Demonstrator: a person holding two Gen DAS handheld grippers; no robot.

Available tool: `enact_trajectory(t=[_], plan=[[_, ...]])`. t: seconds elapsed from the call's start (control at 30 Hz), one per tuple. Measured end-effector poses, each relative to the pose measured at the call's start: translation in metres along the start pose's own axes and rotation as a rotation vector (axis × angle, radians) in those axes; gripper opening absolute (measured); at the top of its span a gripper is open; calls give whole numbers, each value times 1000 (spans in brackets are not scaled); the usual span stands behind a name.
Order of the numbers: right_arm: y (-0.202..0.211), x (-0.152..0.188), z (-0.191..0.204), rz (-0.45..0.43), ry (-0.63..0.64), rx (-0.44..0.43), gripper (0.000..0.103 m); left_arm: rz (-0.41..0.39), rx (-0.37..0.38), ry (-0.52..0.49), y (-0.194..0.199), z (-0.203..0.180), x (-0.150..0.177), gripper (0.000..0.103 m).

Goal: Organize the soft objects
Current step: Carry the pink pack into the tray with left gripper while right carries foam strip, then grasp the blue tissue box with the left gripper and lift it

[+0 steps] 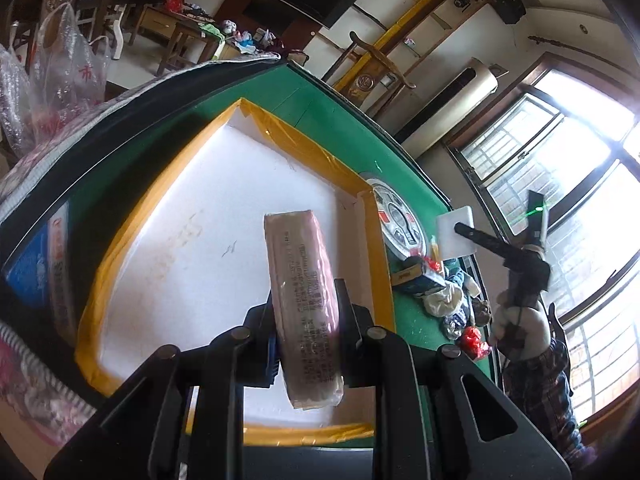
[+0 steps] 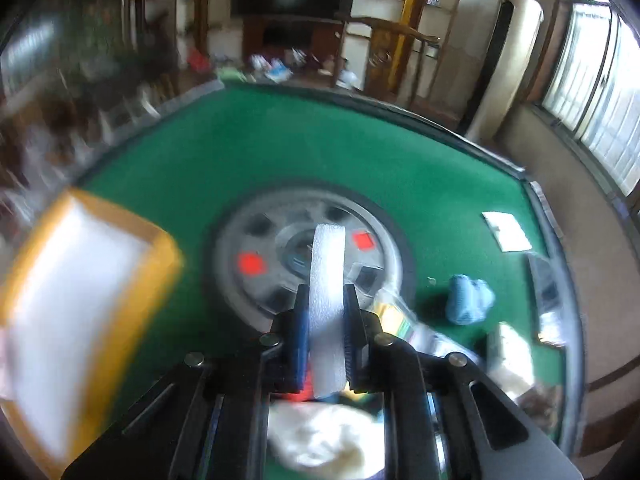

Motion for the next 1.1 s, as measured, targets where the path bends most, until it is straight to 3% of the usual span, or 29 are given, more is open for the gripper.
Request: enact_trajectory(t=[0.13,0.33,0.47,0.53,0.6,0.7,0.77,0.83,0.97,1.1], plan=[[18,-17,39,-36,-37,-219,13,28,-24,-43,-28,-19,-30,19],[1,-32,111,-16,-120,-546,13,77,-33,-49,-86,-28,-61,19],[-28,-36,141,19,-191,-649,13,76,-53,-4,-114,-22,-77,20],[-43,-37,148,39,-220,-676,13,71,-58,19,-119,-17,-83,28],[-54,-37,153,59,-218,-668,13,81,-33,66,-119,-12,-86,47],[-62,-34,154,80,-179,-575,23,75,8,101,-108,-10,-86,56],[-54,-36,155,72,-136,-516,47,60,4,102,-99,-9,-87,58],[-48,-37,153,53,-112,-488,56,48,4,110,-87,-9,-84,59],[-29,-39,142,20,-94,-455,56,15,-11,107,-66,-10,-80,61],[-4,-37,128,-28,-29,-357,56,0,-12,111,-51,-15,-72,62]])
Point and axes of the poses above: each gripper's, at about its wrist camera, not at the fingertips, and y roughly against the way its jaws point, z to its left, x to its underside, the point moved 8 cm from there along -y, roughly the way its jaws point, and after that the axes turned 12 degrees about y, right-handed, at the moved point
